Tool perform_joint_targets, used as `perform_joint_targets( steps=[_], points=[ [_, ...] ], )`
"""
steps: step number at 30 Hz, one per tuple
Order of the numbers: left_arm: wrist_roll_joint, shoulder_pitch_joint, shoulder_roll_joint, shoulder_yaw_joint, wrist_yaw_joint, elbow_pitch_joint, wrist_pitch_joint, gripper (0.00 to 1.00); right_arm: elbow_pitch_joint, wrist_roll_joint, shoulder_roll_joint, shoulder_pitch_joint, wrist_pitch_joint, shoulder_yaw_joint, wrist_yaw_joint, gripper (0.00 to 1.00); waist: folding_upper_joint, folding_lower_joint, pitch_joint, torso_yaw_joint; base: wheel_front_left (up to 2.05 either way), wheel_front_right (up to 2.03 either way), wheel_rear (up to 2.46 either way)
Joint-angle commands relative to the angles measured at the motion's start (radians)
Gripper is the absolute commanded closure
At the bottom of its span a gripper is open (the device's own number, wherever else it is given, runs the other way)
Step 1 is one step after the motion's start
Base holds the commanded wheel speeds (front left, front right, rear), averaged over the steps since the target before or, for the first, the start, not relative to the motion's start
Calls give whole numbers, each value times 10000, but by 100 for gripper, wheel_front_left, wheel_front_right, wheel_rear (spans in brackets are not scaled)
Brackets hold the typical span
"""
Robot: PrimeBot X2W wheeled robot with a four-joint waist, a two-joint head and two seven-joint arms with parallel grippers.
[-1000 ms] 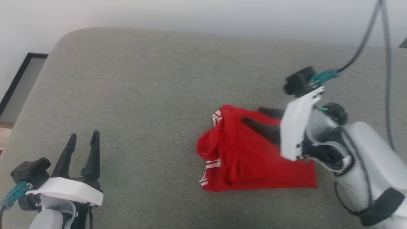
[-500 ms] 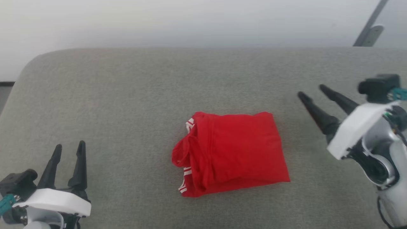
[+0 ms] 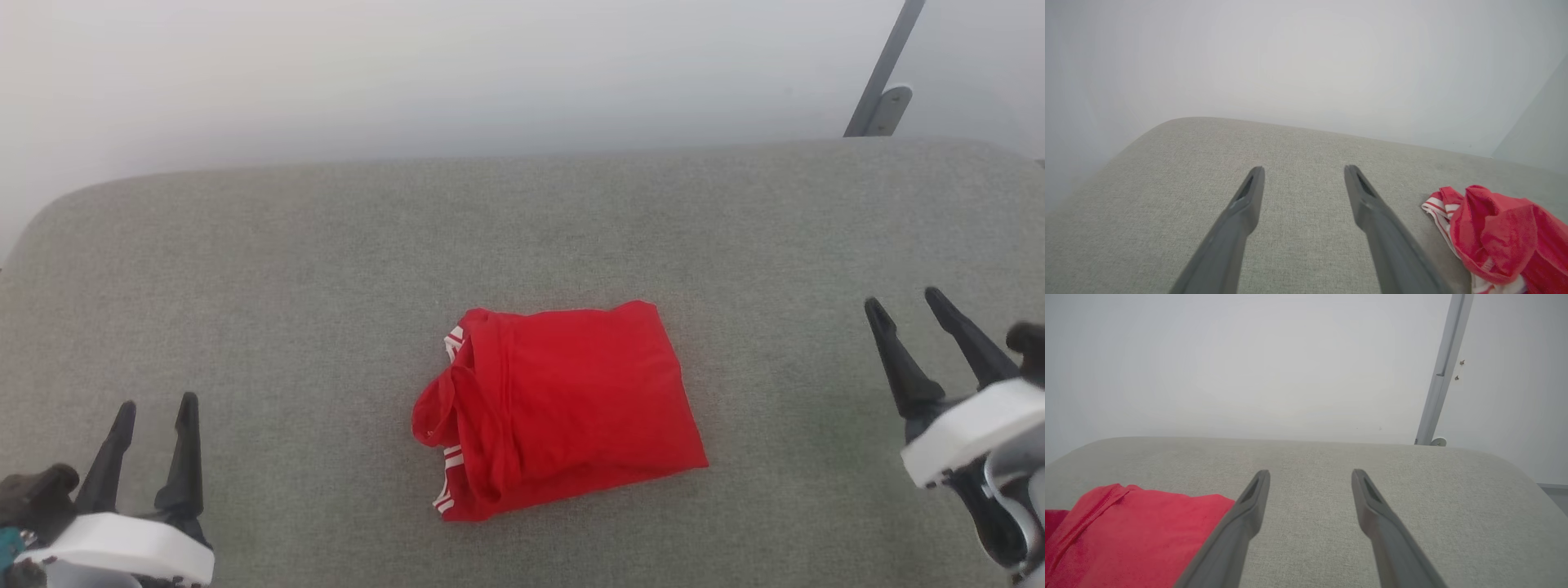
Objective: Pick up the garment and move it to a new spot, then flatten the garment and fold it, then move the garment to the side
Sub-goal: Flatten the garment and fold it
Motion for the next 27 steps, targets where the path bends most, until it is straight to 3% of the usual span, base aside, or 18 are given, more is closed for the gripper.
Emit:
perform_joint_targets(
  steps=[1, 10, 27],
  points=[
    [147, 163, 23, 63, -65, 23, -41, 0, 100, -144, 26, 159, -196, -69, 0, 0, -1, 0, -47, -14, 0, 0, 0],
    [302, 399, 24, 420, -135, 22, -41, 0, 514, -131, 227, 771, -894, -413, 0, 0, -1, 0, -246, 0, 0, 0, 0],
    [644, 528, -75, 653, -173, -69, -41, 0, 504, 3, 345, 1175, -1078, -619, 0, 0, -1, 0, -332, 30, 0, 0, 0]
  ],
)
